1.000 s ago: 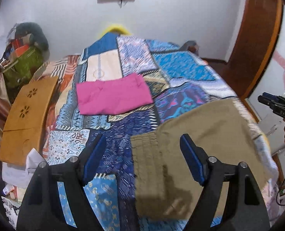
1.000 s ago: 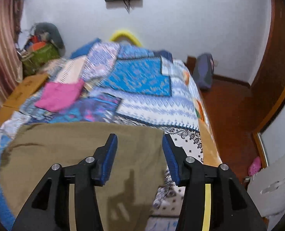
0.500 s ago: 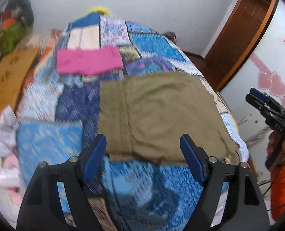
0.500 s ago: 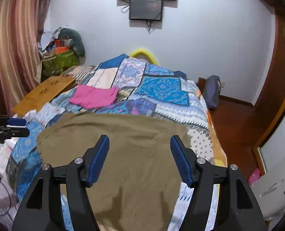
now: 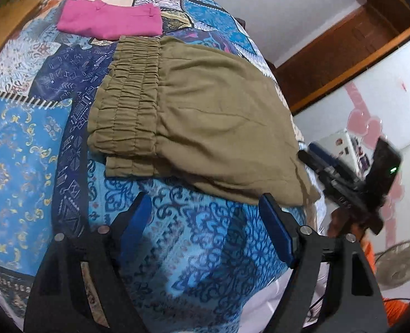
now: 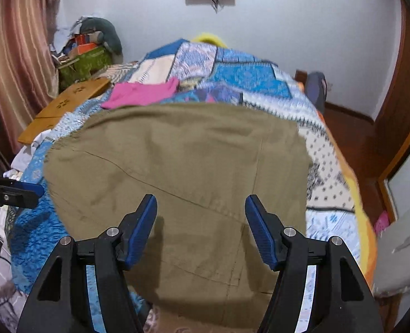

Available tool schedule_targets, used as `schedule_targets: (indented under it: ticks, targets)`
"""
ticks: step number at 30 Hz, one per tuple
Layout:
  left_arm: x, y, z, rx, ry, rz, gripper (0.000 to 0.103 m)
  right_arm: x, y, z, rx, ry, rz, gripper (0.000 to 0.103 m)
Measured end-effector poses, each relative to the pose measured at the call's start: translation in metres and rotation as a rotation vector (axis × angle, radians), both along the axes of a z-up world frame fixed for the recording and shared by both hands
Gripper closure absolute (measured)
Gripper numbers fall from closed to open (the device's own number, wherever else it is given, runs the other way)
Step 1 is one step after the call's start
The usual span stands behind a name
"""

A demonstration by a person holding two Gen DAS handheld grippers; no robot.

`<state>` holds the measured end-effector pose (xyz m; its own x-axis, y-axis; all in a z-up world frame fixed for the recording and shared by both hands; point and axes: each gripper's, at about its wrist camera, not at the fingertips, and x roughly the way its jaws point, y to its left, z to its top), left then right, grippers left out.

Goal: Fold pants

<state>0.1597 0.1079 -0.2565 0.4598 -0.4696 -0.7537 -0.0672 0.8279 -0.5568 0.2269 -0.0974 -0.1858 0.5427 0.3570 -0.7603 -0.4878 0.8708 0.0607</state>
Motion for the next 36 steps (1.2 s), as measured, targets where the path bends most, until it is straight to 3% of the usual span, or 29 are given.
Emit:
schedule_targets:
  ticks: [4,8,10,13,14,17,18,22,28,36]
  targets:
    - [0.012,0.015,-0.01,-0.141,0.02,0.064,0.024,0.008,-0.006,-0.023,0.045,0.096,-0.013,0.041]
    - [0.024,0.031,-0.02,-0.282,0.026,0.12,0.024,0.003,-0.01,-0.025,0.061,0.087,0.001,0.04]
    - [0.031,0.033,-0.02,-0.3,0.022,0.128,0.024,0.003,-0.01,-0.025,0.061,0.09,0.009,0.039]
    - [0.044,0.031,-0.018,-0.269,0.019,0.142,0.025,0.003,-0.01,-0.025,0.064,0.092,0.015,0.039]
    - [0.048,0.031,-0.016,-0.247,0.018,0.154,0.03,0.003,-0.01,-0.025,0.065,0.092,0.014,0.039]
    - [0.061,0.025,-0.009,-0.114,0.012,0.166,0.062,0.005,-0.009,-0.026,0.066,0.092,0.009,0.039]
    - [0.065,0.024,-0.009,-0.091,0.01,0.162,0.066,0.005,-0.009,-0.026,0.065,0.092,0.008,0.039]
    - [0.067,0.012,0.003,0.066,-0.041,0.147,0.072,0.007,-0.01,-0.025,0.058,0.099,0.009,0.039]
    - [0.051,-0.019,0.033,0.405,-0.175,0.086,0.075,0.012,-0.002,-0.016,0.032,0.128,0.024,0.038]
    - [-0.003,-0.034,0.068,0.678,-0.315,0.047,0.075,0.02,0.048,0.012,0.089,0.088,0.127,0.038]
